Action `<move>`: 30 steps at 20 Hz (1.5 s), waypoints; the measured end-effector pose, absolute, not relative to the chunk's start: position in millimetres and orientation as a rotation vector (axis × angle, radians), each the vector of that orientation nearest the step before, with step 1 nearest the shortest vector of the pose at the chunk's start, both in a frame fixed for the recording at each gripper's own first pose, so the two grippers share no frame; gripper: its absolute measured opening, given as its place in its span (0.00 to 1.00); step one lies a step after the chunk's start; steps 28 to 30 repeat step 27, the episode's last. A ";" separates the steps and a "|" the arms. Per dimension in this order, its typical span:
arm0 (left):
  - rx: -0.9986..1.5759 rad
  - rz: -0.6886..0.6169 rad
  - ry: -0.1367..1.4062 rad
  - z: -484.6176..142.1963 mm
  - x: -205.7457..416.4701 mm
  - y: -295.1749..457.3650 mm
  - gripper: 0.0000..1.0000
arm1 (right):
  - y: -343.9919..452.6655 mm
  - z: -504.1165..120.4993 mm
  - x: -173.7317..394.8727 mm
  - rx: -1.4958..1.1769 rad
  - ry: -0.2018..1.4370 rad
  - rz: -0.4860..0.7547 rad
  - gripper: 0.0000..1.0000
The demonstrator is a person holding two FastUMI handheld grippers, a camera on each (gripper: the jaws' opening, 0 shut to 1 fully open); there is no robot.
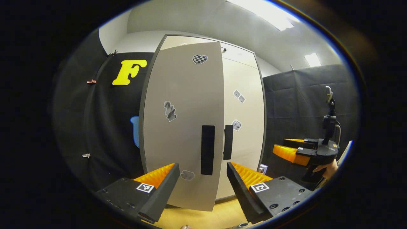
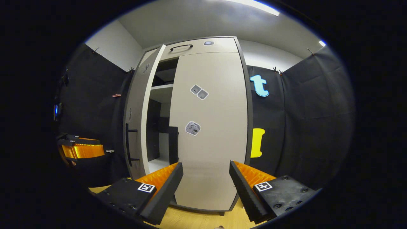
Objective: Grasp the bottle in the cabinet with the left hand and place it on the coaster, then close the right door with the right hand and the left door with the left hand.
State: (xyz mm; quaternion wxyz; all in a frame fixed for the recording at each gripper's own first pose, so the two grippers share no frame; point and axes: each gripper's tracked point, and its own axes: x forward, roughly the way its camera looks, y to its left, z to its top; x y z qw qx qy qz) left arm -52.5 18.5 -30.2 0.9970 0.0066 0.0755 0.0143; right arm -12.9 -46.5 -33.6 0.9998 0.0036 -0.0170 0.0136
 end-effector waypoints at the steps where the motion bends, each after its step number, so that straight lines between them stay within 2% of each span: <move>1: 0.018 0.030 0.151 -30.3 -52.2 18.4 0.92 | -48.1 -33.2 -14.7 0.008 -0.033 0.021 0.97; 6: -0.002 0.019 0.147 -30.1 -53.8 14.7 0.94 | -56.8 -34.1 -20.9 0.008 -0.029 -0.006 0.97; 7: -0.004 0.019 0.149 -30.2 -53.6 14.5 0.94 | -57.8 -33.3 -21.7 0.006 -0.030 -0.009 0.94; 9: -0.002 0.017 0.151 -30.4 -54.2 14.2 0.92 | -58.6 -31.9 -23.5 0.000 -0.033 -0.014 0.97; 10: -0.003 0.016 0.149 -30.8 -54.1 14.0 0.94 | -58.6 -31.6 -23.6 -0.003 -0.034 -0.014 0.94; 13: -0.024 0.017 0.136 -29.3 -53.4 12.8 0.94 | -57.1 -31.7 -23.5 -0.007 -0.034 -0.013 0.97; 14: -0.027 0.017 0.136 -28.9 -53.8 13.3 0.94 | -56.8 -30.8 -23.5 -0.008 -0.036 -0.012 0.94; 15: -0.025 0.018 0.137 -29.1 -53.8 14.2 0.94 | -56.3 -30.4 -23.4 -0.008 -0.038 -0.011 0.97; 20: -0.031 0.010 0.139 -31.9 -51.8 13.6 0.94 | -56.3 -32.5 -21.4 -0.007 -0.031 -0.012 0.97; 22: -0.026 0.009 0.142 -33.0 -51.5 14.2 0.94 | -56.5 -30.6 -20.8 -0.009 -0.038 -0.013 0.94; 23: -0.023 0.010 0.144 -33.5 -51.1 14.0 0.94 | -56.6 -30.4 -20.4 -0.010 -0.037 -0.014 0.97; 30: -0.033 0.004 0.139 -33.7 -50.1 14.7 0.95 | -56.4 -32.5 -18.8 -0.009 -0.032 -0.015 0.97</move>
